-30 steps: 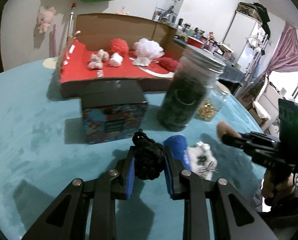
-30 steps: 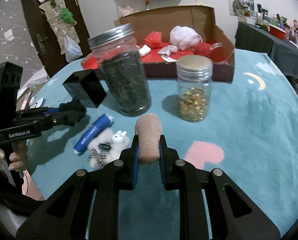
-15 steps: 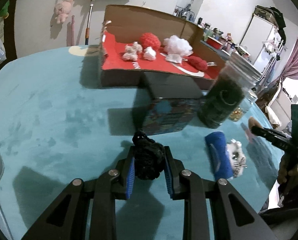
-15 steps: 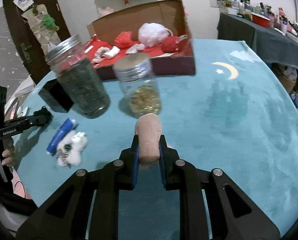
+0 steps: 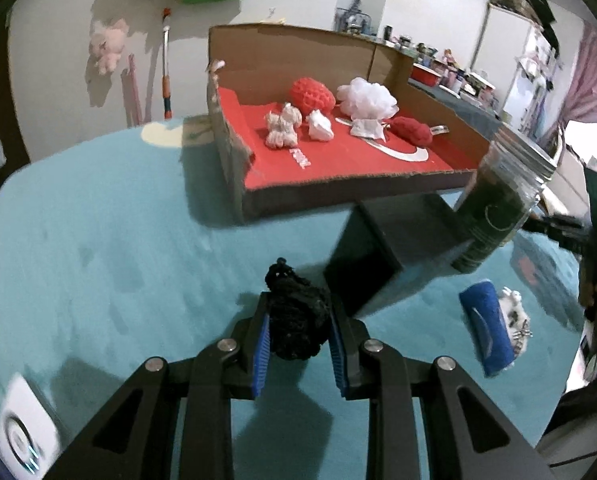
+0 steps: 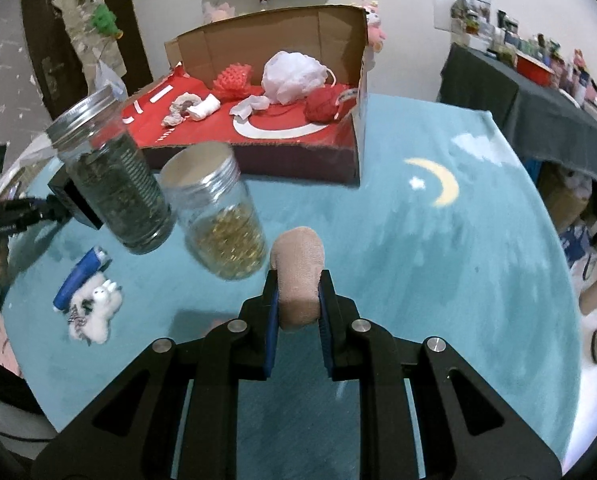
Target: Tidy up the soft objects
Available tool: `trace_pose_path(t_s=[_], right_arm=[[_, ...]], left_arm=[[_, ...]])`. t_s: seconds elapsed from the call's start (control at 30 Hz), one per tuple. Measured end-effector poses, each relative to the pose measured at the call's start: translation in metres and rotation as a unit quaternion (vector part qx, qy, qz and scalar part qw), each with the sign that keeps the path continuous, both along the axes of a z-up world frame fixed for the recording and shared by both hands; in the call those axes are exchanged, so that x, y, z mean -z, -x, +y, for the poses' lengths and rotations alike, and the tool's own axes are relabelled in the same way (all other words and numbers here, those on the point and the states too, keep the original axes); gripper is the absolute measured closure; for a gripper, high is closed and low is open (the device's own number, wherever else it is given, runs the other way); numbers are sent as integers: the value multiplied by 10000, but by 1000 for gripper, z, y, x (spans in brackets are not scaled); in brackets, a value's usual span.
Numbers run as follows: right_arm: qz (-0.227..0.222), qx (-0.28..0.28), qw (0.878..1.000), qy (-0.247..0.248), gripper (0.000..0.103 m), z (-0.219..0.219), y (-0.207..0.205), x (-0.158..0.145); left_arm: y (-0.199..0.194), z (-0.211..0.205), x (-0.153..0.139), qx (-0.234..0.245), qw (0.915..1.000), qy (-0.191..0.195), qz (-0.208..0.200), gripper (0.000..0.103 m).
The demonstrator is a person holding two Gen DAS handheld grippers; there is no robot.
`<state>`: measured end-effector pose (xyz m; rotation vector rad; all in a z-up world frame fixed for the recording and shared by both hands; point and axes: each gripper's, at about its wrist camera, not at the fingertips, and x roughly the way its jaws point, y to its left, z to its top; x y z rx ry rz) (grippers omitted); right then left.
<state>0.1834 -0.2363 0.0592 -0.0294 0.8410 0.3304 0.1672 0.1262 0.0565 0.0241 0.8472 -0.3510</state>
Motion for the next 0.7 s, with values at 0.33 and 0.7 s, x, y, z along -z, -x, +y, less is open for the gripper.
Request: trace_pose_path(t_s=[0.33,0.7], right_arm=[[-54,-540,9982,247,86,1,-37,-15],[-150,-1106,9937,66,86,21,-83,-45]], left_arm=[[-41,-2,-30,678,9966,-333,-317,76],[-83,-38,-53,1157,9927,-168,-300,76]])
